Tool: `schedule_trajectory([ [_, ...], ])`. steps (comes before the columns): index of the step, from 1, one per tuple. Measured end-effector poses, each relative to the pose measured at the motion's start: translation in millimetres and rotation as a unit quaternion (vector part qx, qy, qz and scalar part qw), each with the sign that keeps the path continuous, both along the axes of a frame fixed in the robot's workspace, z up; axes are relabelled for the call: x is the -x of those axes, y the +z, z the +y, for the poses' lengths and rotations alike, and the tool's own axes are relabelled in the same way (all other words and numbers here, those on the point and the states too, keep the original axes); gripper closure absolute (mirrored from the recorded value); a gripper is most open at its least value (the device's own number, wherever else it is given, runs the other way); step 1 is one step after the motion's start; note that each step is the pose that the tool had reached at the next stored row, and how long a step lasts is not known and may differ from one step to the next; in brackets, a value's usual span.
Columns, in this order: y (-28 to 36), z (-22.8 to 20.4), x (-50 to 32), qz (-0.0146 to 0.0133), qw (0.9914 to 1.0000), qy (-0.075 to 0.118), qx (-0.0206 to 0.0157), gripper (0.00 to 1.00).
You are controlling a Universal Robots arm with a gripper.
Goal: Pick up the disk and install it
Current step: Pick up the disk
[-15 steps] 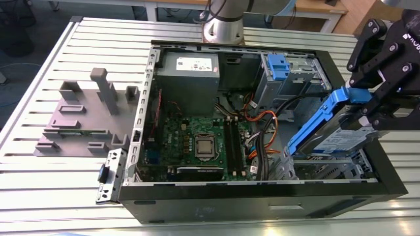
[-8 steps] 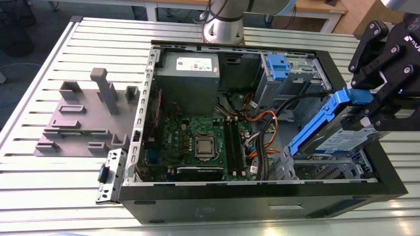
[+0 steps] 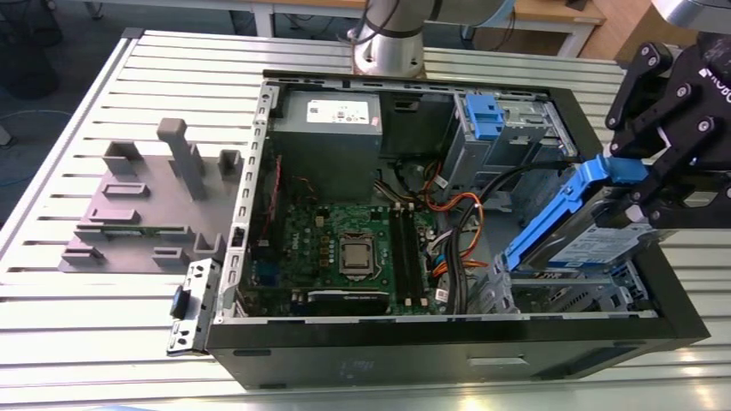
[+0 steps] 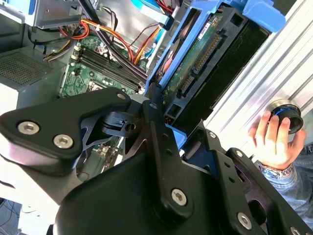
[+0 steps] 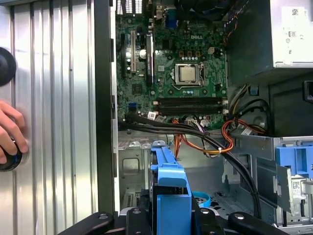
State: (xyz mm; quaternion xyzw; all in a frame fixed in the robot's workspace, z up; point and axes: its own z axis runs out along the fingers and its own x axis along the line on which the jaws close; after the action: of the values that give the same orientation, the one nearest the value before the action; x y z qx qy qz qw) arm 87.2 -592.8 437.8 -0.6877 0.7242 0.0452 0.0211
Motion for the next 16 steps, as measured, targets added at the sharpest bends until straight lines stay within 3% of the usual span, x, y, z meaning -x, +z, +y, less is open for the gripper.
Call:
schedule_trajectory([
  [16,-9.3,0.9,-3.4,0.0000,0.99999,0.000,0.0035,0.63],
])
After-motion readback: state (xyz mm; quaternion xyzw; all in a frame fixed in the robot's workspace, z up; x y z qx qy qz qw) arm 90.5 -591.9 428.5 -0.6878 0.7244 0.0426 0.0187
